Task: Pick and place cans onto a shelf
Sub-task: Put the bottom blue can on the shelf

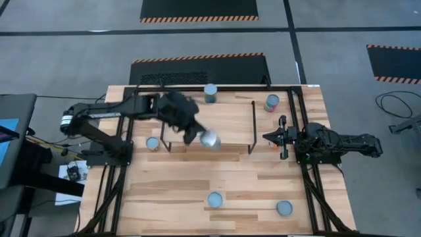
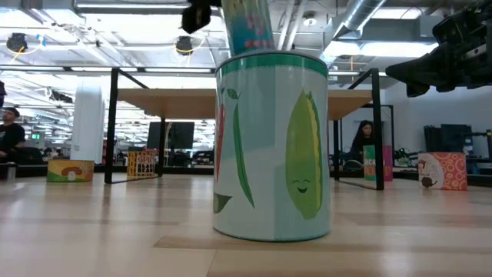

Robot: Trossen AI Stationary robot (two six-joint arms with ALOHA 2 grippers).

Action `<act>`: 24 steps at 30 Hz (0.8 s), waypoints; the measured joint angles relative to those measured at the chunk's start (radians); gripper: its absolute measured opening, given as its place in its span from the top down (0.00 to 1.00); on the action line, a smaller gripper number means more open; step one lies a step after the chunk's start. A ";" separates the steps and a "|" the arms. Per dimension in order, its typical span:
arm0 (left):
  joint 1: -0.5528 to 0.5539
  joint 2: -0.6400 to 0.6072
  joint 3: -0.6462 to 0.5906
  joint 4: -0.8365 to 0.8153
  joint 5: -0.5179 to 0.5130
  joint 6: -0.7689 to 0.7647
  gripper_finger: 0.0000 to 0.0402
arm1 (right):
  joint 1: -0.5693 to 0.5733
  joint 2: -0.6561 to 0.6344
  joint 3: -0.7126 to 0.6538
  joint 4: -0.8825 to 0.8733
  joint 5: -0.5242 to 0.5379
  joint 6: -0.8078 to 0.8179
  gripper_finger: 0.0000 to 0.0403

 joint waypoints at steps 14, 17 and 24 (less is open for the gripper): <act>0.165 0.390 0.418 0.009 0.218 0.142 1.00 | 0.000 0.000 0.000 0.000 0.003 0.000 0.90; 0.165 0.428 0.456 -0.008 0.237 0.153 1.00 | 0.000 0.000 0.000 0.000 0.002 0.000 0.90; 0.148 0.433 0.459 -0.075 0.207 0.319 1.00 | 0.000 0.000 0.000 0.000 0.001 0.000 0.90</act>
